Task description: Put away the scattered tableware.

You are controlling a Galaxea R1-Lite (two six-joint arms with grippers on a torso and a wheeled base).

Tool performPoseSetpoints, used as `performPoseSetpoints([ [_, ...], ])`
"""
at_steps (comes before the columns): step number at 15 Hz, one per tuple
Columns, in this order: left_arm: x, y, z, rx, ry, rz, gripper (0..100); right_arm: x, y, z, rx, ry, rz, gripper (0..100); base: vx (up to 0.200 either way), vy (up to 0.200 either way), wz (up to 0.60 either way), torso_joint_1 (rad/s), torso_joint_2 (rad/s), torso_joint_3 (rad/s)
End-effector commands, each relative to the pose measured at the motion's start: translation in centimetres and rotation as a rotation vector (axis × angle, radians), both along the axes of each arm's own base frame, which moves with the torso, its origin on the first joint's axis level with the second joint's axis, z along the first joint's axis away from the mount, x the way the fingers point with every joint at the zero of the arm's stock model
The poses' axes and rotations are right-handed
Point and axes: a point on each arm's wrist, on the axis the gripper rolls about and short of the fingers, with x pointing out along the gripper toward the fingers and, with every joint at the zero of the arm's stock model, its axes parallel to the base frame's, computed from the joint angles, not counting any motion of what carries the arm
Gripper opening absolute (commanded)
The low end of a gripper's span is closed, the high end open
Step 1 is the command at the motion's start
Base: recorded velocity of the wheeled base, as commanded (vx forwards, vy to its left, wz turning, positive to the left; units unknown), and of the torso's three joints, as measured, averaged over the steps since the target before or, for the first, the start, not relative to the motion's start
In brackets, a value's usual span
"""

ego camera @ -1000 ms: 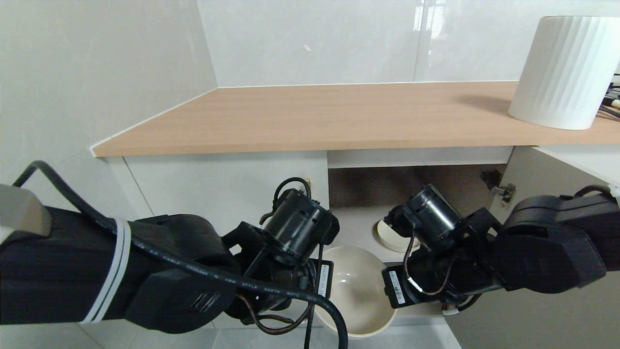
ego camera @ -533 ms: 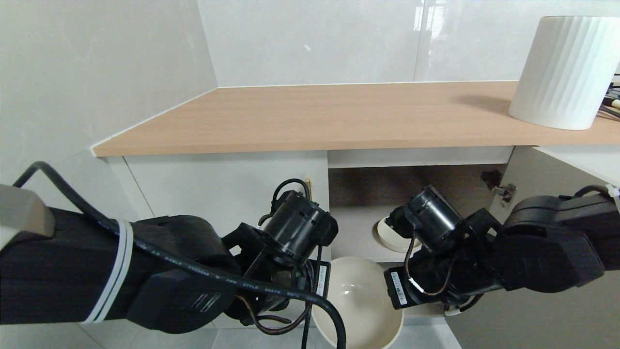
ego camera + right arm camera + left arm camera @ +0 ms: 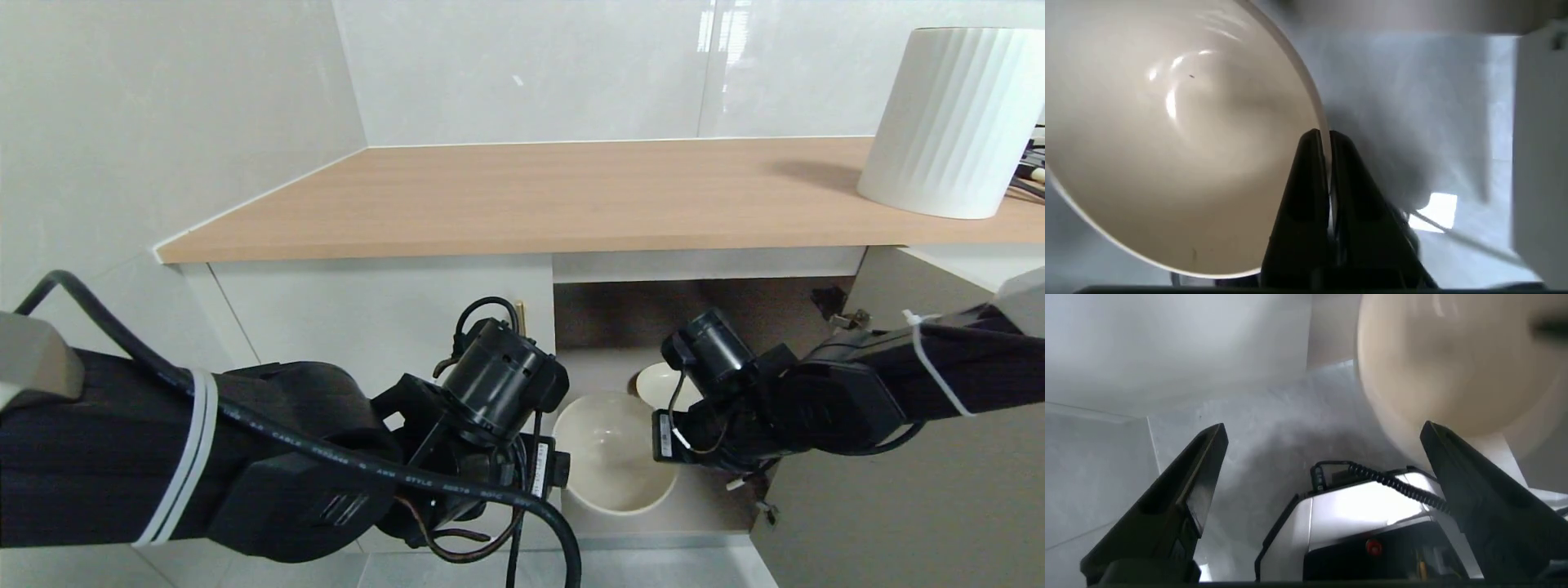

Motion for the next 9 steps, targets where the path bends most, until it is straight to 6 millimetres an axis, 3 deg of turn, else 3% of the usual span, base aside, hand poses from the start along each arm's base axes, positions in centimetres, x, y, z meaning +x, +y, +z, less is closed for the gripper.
performPoseSetpoints([
  [1,0.0,0.1,0.1,-0.003,-0.003,0.002,100,4.2,-1.4,-3.7,-0.046,0.002,-0.203,0,0.0,0.0,0.0,0.0,0.0,0.0],
  [5,0.0,0.1,0.2,-0.002,-0.006,0.004,100,7.3,-4.3,-3.8,-0.003,-0.062,-0.385,0,0.0,0.0,0.0,0.0,0.0,0.0],
  [9,0.0,0.1,0.3,-0.004,-0.011,0.008,100,9.4,-5.6,-3.6,0.047,-0.155,-0.442,0,0.0,0.0,0.0,0.0,0.0,0.0],
])
